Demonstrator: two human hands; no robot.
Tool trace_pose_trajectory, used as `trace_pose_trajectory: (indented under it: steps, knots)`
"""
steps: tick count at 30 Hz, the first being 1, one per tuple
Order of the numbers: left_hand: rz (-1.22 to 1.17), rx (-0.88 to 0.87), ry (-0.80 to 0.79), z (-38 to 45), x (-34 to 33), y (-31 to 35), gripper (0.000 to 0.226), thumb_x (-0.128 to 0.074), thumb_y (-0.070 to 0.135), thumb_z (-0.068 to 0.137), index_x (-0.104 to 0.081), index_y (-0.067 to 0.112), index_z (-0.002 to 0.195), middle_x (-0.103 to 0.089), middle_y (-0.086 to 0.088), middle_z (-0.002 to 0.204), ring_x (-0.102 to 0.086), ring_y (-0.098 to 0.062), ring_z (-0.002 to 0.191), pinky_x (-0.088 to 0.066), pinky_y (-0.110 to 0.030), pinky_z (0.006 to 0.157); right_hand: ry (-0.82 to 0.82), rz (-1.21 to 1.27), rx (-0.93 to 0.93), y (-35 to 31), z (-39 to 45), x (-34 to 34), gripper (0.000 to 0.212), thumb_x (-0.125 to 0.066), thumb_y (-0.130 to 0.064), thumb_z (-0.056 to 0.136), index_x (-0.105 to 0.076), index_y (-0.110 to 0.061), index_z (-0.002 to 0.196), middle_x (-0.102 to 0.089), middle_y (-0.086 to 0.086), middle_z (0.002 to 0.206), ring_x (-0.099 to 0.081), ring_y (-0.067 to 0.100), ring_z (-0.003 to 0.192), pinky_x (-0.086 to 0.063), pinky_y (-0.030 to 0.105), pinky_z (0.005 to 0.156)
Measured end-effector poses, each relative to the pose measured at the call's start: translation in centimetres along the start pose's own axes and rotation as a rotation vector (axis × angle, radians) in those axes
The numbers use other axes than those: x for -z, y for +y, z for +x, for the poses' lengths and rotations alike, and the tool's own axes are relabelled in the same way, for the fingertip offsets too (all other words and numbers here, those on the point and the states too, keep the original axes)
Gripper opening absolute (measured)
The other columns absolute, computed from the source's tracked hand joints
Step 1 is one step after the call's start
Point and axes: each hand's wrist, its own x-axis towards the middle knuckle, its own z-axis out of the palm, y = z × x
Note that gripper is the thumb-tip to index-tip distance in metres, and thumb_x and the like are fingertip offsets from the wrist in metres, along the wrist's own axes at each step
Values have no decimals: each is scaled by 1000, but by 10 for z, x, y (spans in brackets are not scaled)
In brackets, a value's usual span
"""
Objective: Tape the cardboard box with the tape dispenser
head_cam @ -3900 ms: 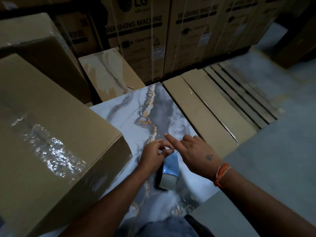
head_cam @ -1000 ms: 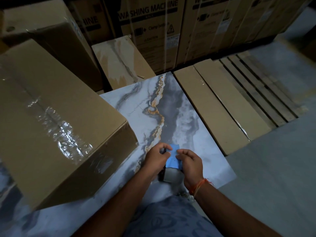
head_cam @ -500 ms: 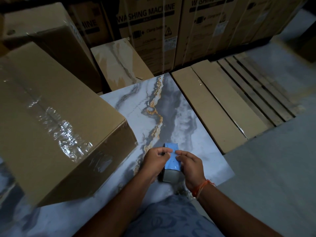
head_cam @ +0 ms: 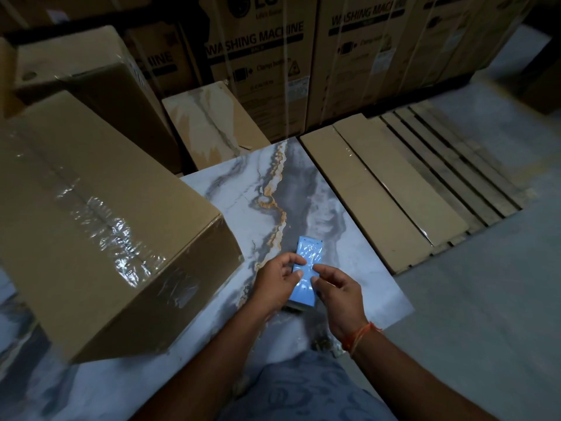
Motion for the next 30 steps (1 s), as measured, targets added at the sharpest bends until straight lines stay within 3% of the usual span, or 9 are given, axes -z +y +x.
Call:
trace_pose_trajectory:
  steps: [3, 6, 9, 12, 16, 19, 23, 26, 30]
  knots:
    - [24, -3, 22, 2, 1, 1, 22, -68, 5, 92, -70, 22, 105, -76, -9, 92, -75, -25, 84, -59, -33, 73, -12, 58, -17, 3, -1, 2, 24, -64, 12, 86, -74, -4, 101, -75, 18, 99, -69, 30, 89, -54, 50, 92]
    - [88, -30, 23, 1, 3, 5, 23, -69, 5, 92, -71, 24, 106, -75, -5, 92, -73, -17, 81, -56, -23, 68, -32, 71, -16, 5, -1, 4, 23, -65, 10, 87, -71, 0, 107, -73, 23, 107, -70, 32, 94, -56, 49, 92]
    - [257, -131, 52, 0, 4, 10, 27, -70, 5, 89, -73, 24, 107, -76, 0, 96, -73, -18, 86, -57, -24, 79, -23, 32, 12, 5, -2, 5, 25, -65, 11, 86, -73, -3, 105, -73, 20, 102, -69, 22, 84, -59, 35, 78]
    - [553, -308, 87, 4, 3, 13, 34, -66, 2, 87, -73, 20, 115, -76, -5, 111, -70, -22, 98, -45, -17, 85, 6, -18, 30, 7, -4, 11, 27, -63, 9, 87, -73, -9, 104, -72, 11, 96, -67, 14, 80, -53, 24, 67]
    - [844, -372, -5, 12, -6, 9, 42, -55, 0, 93, -68, 19, 128, -73, -16, 111, -67, -33, 101, -51, -37, 86, 76, -47, 16, 15, -4, 25, 27, -60, 11, 88, -72, -6, 104, -71, 18, 104, -66, 21, 85, -51, 20, 63]
    - [933, -344, -82, 15, -13, -1, 44, -56, 3, 92, -66, 24, 130, -73, -13, 112, -67, -31, 103, -52, -37, 84, 91, -84, 16, 23, -5, 32, 30, -59, 11, 87, -74, -11, 101, -74, 17, 108, -71, 30, 99, -53, 28, 72]
    - [955, -345, -120, 11, -17, -13, 39, -58, 9, 94, -66, 24, 128, -72, -12, 109, -66, -29, 101, -37, -28, 73, 92, -160, 32, 27, -10, 34, 30, -61, 8, 86, -74, -16, 100, -74, 13, 107, -70, 30, 103, -57, 38, 84]
    - [988, -367, -131, 8, -18, -16, 36, -56, 13, 97, -64, 25, 129, -71, -14, 112, -66, -33, 104, -46, -35, 77, 91, -211, 44, 28, -15, 33, 30, -63, 7, 85, -75, -18, 97, -75, 12, 104, -71, 31, 102, -58, 49, 93]
    - [1019, -416, -128, 1, -13, -17, 35, -57, 18, 96, -62, 28, 130, -72, -12, 115, -66, -34, 106, -55, -41, 83, 87, -236, 38, 33, -20, 32, 27, -64, 0, 82, -76, -22, 93, -77, 10, 100, -73, 30, 98, -58, 56, 90]
